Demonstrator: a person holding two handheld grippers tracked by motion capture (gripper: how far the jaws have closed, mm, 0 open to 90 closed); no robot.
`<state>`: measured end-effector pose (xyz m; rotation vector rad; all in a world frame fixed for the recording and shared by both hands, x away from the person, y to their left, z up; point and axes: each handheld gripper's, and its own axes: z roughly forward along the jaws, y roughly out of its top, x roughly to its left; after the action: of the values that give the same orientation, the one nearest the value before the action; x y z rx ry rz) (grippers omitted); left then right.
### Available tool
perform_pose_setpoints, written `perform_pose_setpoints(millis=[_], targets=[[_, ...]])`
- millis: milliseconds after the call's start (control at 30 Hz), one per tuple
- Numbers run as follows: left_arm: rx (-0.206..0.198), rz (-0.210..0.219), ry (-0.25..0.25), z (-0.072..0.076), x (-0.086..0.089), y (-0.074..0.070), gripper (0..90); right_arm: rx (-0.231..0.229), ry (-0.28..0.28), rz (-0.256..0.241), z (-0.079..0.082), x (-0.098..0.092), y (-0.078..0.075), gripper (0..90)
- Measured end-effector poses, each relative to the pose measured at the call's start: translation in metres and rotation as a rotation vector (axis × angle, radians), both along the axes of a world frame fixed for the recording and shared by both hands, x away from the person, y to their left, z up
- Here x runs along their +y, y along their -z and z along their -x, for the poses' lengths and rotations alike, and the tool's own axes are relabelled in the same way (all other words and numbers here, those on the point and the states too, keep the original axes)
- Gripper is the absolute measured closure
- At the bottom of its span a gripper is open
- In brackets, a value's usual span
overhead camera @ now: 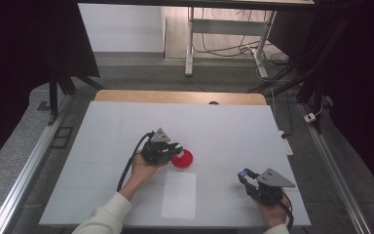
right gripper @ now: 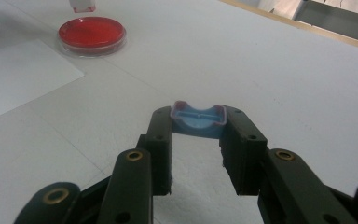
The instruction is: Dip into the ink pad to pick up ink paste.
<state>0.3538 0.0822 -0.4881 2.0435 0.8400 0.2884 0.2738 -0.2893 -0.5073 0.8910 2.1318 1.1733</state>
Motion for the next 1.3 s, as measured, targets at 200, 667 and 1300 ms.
perform_pose_setpoints(millis=[200, 667, 1300], targets=[[0.009, -0.018, -0.001, -0.003, -0.001, 0.001, 75.7, -0.002, 0.004, -0.001, 0.0, -0.001, 0.0, 64.4], [0.032, -0.061, -0.004, -0.012, -0.01, 0.009, 75.7, -0.006, -0.006, -0.004, -0.001, 0.001, 0.0, 64.4], [0.045, -0.101, 0.006, -0.015, -0.013, 0.009, 75.8, -0.002, -0.005, -0.001, -0.001, 0.002, 0.0, 64.4]])
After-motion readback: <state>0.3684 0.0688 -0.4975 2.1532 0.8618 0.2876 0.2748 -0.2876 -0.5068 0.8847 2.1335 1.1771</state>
